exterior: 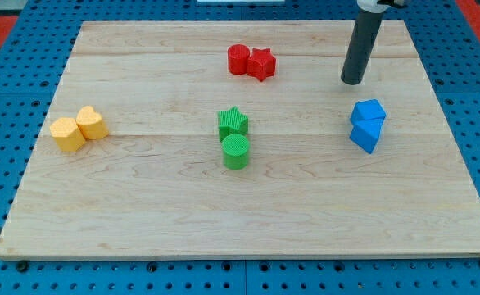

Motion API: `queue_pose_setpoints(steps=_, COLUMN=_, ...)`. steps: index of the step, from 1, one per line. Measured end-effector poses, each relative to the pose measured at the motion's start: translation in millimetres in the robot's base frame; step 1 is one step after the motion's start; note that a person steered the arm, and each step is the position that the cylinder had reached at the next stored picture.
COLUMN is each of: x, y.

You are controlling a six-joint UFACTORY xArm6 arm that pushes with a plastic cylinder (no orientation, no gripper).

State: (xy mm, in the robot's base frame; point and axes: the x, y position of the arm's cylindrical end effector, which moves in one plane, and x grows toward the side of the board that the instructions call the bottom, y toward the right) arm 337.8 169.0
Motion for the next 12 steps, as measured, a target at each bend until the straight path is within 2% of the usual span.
queue_pose_setpoints(steps=3, x=7.2, y=-2.2)
queue_pose_setpoints(steps=5, x=9.5, y=-66.8)
queue_pose_setpoints(steps=6, x=-17.7, y=-62.5)
queue_pose_setpoints(steps=12, x=-27.9, y=-77.7)
